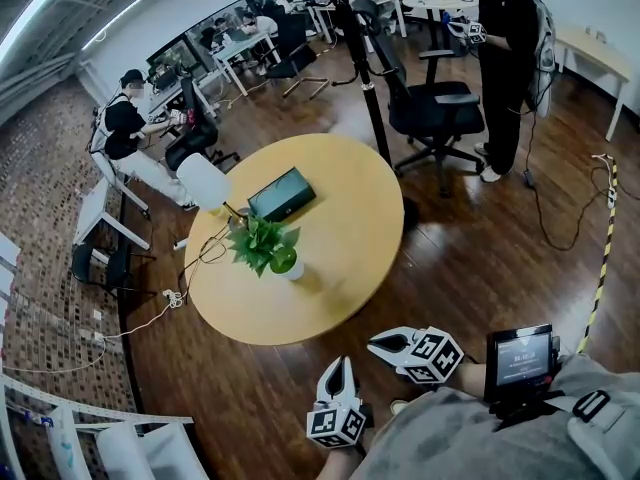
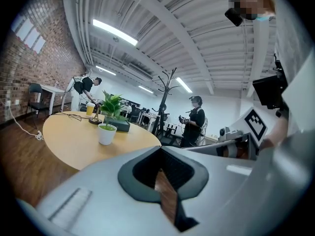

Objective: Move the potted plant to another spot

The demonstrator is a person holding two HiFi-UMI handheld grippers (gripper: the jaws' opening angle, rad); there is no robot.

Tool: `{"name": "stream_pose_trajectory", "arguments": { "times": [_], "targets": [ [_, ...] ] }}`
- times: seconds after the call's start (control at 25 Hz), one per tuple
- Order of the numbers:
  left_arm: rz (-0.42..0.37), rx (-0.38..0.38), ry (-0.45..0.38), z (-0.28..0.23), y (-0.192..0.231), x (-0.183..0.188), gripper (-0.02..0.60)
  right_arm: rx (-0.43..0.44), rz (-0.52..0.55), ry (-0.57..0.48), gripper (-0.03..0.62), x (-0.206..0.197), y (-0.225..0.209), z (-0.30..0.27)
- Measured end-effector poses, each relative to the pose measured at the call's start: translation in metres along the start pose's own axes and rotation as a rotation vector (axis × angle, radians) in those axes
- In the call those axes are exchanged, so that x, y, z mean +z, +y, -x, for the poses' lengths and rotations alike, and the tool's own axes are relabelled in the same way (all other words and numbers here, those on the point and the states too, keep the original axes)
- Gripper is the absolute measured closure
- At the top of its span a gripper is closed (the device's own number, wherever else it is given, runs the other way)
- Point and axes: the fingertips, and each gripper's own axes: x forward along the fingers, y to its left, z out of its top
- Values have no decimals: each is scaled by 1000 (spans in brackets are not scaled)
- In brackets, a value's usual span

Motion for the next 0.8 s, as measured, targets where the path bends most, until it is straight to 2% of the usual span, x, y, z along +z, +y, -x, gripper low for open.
{"name": "stream_pose_trajectory", "arguments": {
  "times": [0.52, 0.8],
  "targets": [
    [4, -1, -10, -3, -12, -1, 581, 6, 13, -2, 594, 2, -6, 8],
    [-2, -5, 11, -6, -14, -3, 581, 12, 7, 0, 594, 3, -8, 8]
  ]
}}
